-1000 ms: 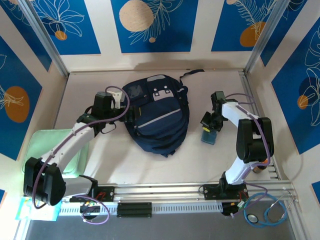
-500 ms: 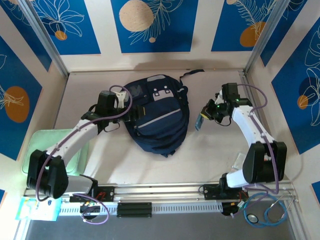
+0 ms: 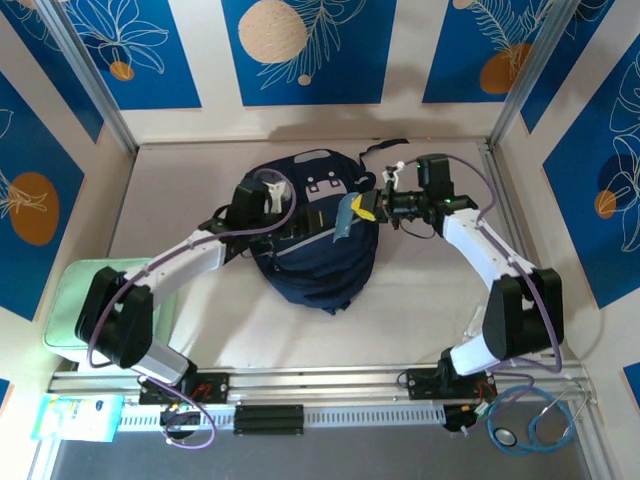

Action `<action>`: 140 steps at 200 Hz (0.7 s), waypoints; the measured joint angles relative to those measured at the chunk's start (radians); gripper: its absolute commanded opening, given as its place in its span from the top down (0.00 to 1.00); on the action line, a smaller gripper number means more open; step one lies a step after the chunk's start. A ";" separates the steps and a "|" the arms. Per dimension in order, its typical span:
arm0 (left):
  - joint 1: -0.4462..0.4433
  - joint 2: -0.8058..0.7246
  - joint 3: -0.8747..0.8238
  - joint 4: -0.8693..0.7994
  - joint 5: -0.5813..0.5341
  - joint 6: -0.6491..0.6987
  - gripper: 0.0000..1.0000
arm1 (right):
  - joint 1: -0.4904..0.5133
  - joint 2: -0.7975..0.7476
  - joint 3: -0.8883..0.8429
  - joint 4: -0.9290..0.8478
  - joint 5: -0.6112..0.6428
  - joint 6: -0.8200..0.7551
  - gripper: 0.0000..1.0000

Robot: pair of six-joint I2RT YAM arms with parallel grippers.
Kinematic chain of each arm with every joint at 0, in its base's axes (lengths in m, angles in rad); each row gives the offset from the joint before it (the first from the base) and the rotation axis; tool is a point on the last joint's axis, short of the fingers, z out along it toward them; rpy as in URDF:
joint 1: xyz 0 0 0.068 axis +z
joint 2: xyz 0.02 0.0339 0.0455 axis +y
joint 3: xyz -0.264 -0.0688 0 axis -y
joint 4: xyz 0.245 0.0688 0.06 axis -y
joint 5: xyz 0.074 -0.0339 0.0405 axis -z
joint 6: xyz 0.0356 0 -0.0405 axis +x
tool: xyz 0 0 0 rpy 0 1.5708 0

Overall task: Pack the student bag
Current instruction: Place the card holder in the student bag, then pick up the card holder from the student bag.

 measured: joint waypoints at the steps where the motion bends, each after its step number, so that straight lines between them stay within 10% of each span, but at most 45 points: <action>1: -0.001 0.002 0.000 0.000 -0.001 0.001 0.20 | 0.000 0.002 0.000 0.002 -0.001 0.001 0.99; 58: -0.084 0.193 0.115 -0.018 -0.058 -0.043 0.56 | -0.016 0.105 -0.012 -0.036 0.002 -0.031 0.78; 89: -0.103 0.249 0.170 -0.035 -0.061 -0.040 0.58 | -0.019 0.104 -0.019 -0.075 0.017 -0.080 0.59; 140: -0.106 0.260 0.191 -0.049 -0.043 -0.022 0.57 | -0.010 0.104 -0.027 -0.144 0.070 -0.139 0.63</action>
